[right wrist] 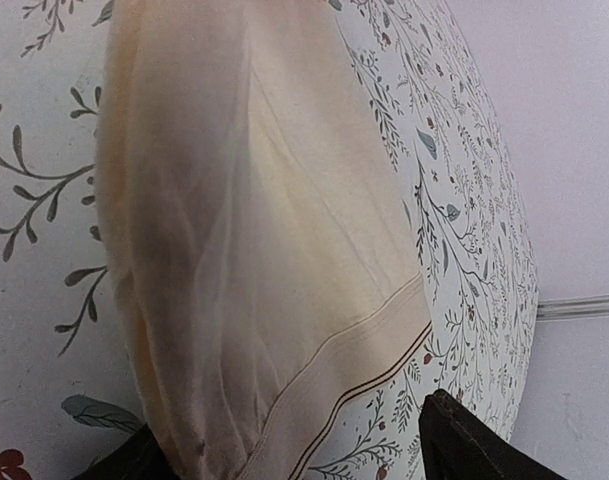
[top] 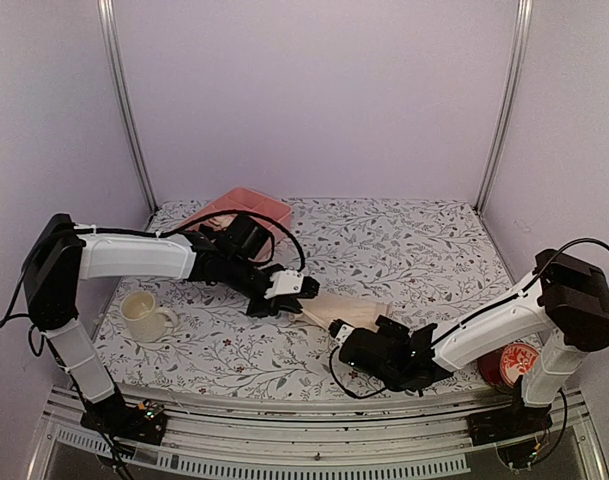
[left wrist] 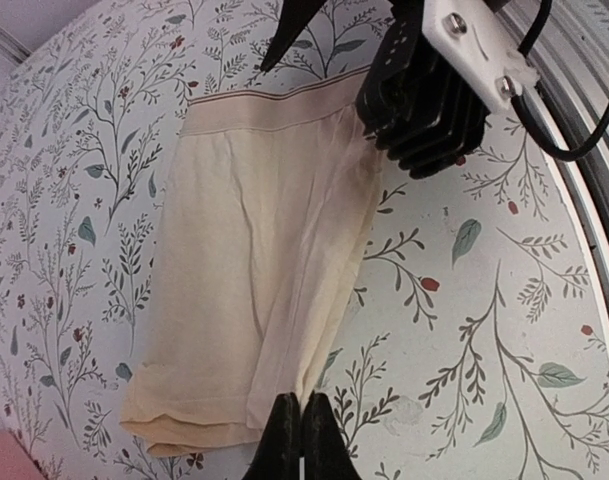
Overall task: Roll the underwear
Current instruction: Pick up the underwear from the center of the board, then fold the underwear at the center of the board.
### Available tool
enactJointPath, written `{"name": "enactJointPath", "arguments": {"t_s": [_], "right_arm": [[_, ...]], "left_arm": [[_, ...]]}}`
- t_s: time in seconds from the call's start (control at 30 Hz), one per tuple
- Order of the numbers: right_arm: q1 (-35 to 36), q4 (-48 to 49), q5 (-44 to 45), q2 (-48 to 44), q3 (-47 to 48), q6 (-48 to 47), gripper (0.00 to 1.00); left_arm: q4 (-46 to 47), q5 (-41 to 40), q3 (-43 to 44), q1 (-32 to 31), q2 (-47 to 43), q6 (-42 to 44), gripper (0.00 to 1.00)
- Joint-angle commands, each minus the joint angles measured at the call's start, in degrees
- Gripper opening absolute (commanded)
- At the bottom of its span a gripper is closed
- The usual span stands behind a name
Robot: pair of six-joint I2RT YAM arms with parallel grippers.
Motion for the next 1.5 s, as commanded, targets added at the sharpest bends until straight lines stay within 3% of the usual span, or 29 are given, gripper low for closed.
{"name": "enactJointPath", "arguments": {"t_s": [0.0,0.17,0.33,0.4,0.87,1.2,1.47], "right_arm": [[0.1,-4.1,0.3,1.4,-0.8,0.5,0.76],[0.1,-3.6,-0.3,1.8,-1.0,-0.3,0.66],[0.1,-5.3,-1.5,3.3,0.1,0.4,0.12],[0.2,-5.6,-4.3,2.2,0.5,0.4,0.03],[0.3,-15.7,-35.0,-10.6,4.8,4.4,0.03],[-1.3,-22.2,-43.0,-7.9,9.5,7.0,0.06],[-9.6,-23.2,-57.3,-4.3,10.4,9.6,0.09]], "left_arm": [[-1.7,0.5,1.0,1.1,-2.0,1.0,0.00],[-2.1,0.7,0.4,1.2,-2.8,1.6,0.00],[-2.8,0.4,0.0,1.4,-2.6,2.4,0.00],[-4.1,0.6,-0.3,1.3,-2.6,3.3,0.00],[-7.8,0.1,-10.0,0.7,-11.7,7.5,0.00],[-8.8,-2.1,-8.5,0.4,-11.5,7.4,0.00],[-11.5,-3.4,-4.5,0.2,-7.7,8.7,0.00]]}}
